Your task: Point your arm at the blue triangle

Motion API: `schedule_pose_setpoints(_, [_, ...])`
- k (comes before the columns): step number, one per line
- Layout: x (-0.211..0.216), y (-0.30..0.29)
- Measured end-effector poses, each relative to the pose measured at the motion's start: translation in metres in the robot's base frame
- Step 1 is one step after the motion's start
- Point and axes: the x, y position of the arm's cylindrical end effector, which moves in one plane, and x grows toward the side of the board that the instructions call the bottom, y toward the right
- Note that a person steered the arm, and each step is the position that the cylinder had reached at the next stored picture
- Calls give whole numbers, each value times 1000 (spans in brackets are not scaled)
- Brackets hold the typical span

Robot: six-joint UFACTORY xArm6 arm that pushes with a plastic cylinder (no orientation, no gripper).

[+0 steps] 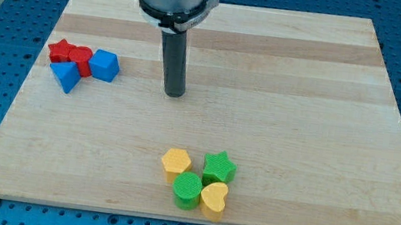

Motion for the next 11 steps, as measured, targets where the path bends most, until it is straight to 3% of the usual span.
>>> schedule_pose_setpoints(1, [0,0])
schedule_pose_setpoints(2, [103,-44])
schedule_pose_setpoints(3, [116,-55])
schedule_pose_setpoints(4, [116,-58])
schedule_pose_setpoints(6, [88,-187])
schedule_pose_setpoints(8, [68,-197])
schedule_pose_setpoints(9, [19,-198])
schedule_pose_setpoints(11, [12,-207])
